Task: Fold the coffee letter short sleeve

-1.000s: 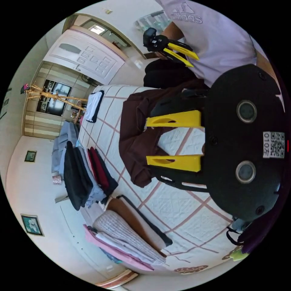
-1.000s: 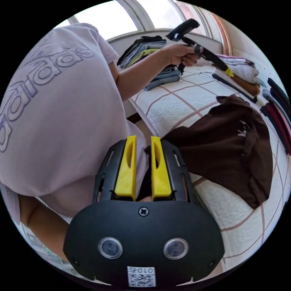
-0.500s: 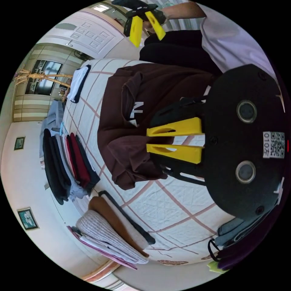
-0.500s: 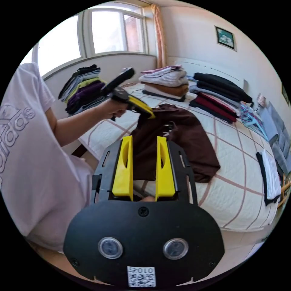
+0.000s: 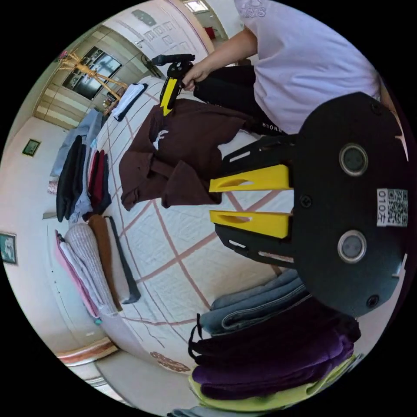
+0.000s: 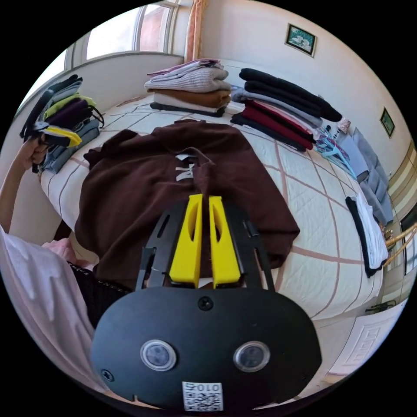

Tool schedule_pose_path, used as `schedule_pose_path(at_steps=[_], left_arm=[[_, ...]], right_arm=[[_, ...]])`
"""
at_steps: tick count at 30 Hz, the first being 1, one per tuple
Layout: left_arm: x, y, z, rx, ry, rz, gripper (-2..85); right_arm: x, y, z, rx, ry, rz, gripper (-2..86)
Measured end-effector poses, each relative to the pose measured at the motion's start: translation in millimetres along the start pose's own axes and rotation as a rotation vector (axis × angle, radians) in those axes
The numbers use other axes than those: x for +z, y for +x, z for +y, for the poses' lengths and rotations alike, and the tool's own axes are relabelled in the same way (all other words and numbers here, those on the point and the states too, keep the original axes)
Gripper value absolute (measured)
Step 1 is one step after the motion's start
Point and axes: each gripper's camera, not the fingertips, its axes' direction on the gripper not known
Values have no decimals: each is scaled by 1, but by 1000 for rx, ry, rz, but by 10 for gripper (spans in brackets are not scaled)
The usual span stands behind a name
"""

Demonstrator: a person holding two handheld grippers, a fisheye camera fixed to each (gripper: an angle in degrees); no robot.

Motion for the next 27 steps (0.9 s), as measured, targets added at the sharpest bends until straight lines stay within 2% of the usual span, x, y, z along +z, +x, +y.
schedule_pose_path(at_steps=[6, 10, 13, 18, 23, 27], left_arm=[[39, 110, -43, 384, 170, -180, 143], [120, 196, -61, 669, 178, -300, 147], [167, 232, -58, 769, 216, -377, 142], [204, 260, -51, 811, 210, -454, 99], [182, 252, -27, 720, 373, -469, 12], [156, 215, -28, 594, 397, -266, 0]], right_arm=[[-56, -5, -3, 43, 99, 61, 33], [-84, -15, 6, 64, 140, 80, 34], [-97, -33, 15, 66, 149, 95, 34], [-111, -75, 27, 11, 162, 149, 33], [-125, -94, 43, 13, 191, 202, 32], [-113, -96, 71, 58, 159, 158, 28]])
